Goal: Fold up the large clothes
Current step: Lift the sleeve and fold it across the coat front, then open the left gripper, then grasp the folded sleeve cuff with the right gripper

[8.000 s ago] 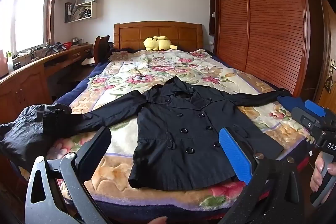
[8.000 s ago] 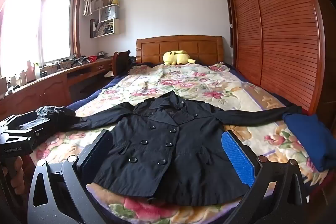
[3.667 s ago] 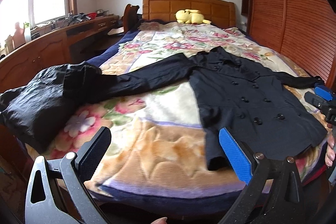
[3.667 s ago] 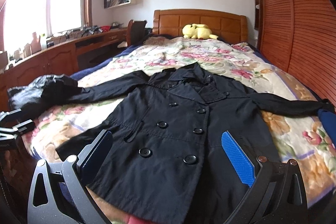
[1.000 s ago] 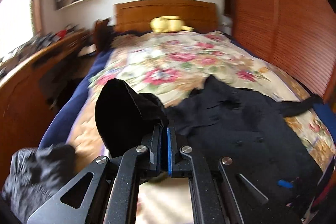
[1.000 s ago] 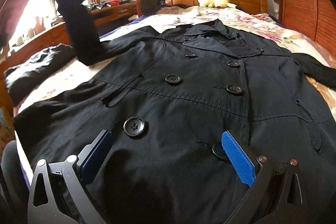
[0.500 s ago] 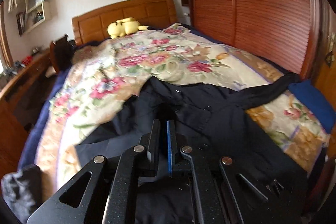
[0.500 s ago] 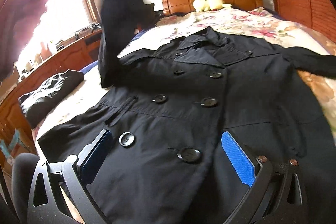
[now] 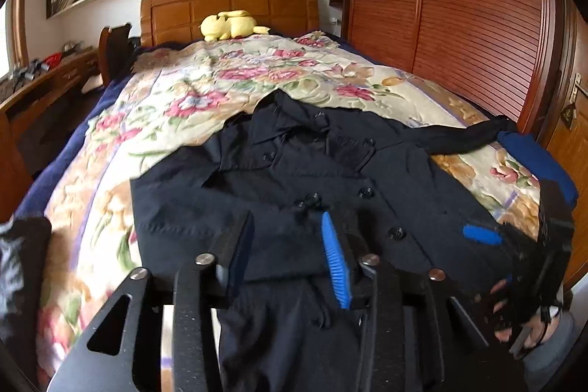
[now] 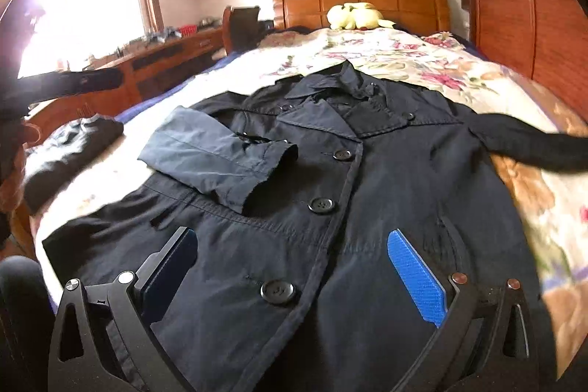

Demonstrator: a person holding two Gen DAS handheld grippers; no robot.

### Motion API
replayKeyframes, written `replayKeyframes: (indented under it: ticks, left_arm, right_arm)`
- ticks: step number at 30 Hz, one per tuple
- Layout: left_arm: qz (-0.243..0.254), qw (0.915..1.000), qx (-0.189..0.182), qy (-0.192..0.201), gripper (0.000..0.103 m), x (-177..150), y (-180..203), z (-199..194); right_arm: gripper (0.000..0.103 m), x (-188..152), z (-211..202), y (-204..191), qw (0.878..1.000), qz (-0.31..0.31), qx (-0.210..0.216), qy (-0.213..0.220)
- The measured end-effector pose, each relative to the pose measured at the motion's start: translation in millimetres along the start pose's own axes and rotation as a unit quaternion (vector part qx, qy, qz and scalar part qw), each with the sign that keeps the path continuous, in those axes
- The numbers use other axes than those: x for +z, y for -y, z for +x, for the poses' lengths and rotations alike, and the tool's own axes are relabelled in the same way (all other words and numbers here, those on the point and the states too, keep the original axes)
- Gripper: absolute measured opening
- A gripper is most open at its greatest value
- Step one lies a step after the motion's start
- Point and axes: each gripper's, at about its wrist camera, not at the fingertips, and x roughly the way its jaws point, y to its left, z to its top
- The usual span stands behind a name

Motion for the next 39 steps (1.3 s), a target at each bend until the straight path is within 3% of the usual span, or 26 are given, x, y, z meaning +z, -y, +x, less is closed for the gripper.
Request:
replayKeyframes:
  ticks: [3,5,12,18,25,31,34,36,39]
  left_arm:
    - [-0.016,0.9998,-0.011,0.010,0.073,-16,-4,-1]
    - [-0.022,0.9996,-0.014,0.008,0.077,-23,-6,0]
    - [-0.020,0.9995,0.005,0.024,0.080,-36,-13,-8]
    - [-0.040,0.9987,0.017,0.026,0.080,-44,-30,-12]
    - [-0.053,0.9978,0.037,0.015,0.080,-56,-49,-10]
    - [-0.064,0.9967,0.047,0.018,0.081,-62,-60,-13]
    - [-0.064,0.9966,0.049,0.019,0.081,-63,-61,-13]
    - [-0.062,0.9966,0.051,0.018,0.081,-64,-60,-12]
    - [-0.061,0.9965,0.056,0.014,0.081,-66,-60,-9]
  right_arm:
    - [0.103,9,6,-6,1.000,-0.011,0.008,-0.007]
    - [0.103,17,8,-8,1.000,-0.018,0.013,-0.009]
    - [0.103,53,35,-12,0.998,-0.049,0.015,-0.023]
    - [0.102,77,92,-26,0.994,-0.078,0.033,-0.062]
    - [0.100,49,149,-29,0.989,-0.073,0.047,-0.122]
    - [0.096,44,152,-25,0.989,-0.063,0.055,-0.120]
    - [0.075,44,146,-23,0.989,-0.058,0.073,-0.117]
    - [0.053,45,145,-21,0.988,-0.053,0.086,-0.117]
    - [0.029,45,142,-15,0.988,-0.046,0.096,-0.115]
